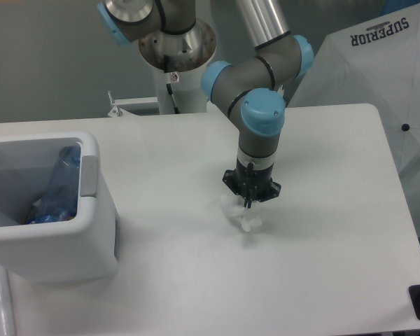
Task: Place the trash in the trash can
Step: 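Lift the tissue and carry it over the trash bin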
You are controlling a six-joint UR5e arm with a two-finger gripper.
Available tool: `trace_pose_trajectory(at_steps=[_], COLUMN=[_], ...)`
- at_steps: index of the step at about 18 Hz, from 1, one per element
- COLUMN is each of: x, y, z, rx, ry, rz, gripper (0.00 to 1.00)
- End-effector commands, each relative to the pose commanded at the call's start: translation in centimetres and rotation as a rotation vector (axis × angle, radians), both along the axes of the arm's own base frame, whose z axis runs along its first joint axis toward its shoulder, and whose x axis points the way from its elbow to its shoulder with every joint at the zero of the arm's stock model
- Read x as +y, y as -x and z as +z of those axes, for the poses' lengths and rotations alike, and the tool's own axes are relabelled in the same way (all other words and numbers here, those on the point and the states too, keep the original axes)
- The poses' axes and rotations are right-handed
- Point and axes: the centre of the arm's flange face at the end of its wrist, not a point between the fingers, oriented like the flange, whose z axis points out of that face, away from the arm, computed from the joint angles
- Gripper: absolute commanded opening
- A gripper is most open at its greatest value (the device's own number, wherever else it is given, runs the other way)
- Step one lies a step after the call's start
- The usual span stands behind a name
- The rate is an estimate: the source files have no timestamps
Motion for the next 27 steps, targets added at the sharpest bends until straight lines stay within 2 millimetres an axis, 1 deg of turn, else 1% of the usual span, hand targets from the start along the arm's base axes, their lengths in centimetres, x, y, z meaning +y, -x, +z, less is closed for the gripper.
trace_pose_trajectory(at_steps=[3,7,9,10,12,13,15,16,17,18,20,21,22,23,25,26,27], x=[2.4,5.3,7.0,7.4,8.7,9.5,11.2,12.0,12.2,12.5,13.6,13.9,14.1,14.4,14.8,14.5,14.1], y=[1.1,1.9,1.4,1.5,0.6,-0.4,-3.6,-5.2,-7.1,-8.6,-11.5,-13.3,-14.6,-15.8,-17.6,-18.5,-19.0], z=[4.9,11.6,14.9,16.4,19.4,20.3,23.5,24.2,25.7,26.5,27.1,27.4,27.7,28.0,27.8,27.9,27.7], rx=[-0.080,-0.125,-0.143,-0.158,-0.201,-0.224,-0.240,-0.251,-0.248,-0.245,-0.255,-0.259,-0.263,-0.269,-0.277,-0.272,-0.254], ry=[-0.183,-0.323,-0.380,-0.408,-0.463,-0.482,-0.533,-0.539,-0.554,-0.562,-0.562,-0.563,-0.564,-0.565,-0.556,-0.555,-0.553], rz=[0.141,0.309,0.360,0.393,0.443,0.436,0.378,0.366,0.345,0.322,0.278,0.251,0.233,0.214,0.179,0.162,0.132], gripper=[0.07,0.07,0.07,0.07,0.07,0.07,0.07,0.07,0.07,0.07,0.07,0.07,0.07,0.07,0.07,0.07,0.07])
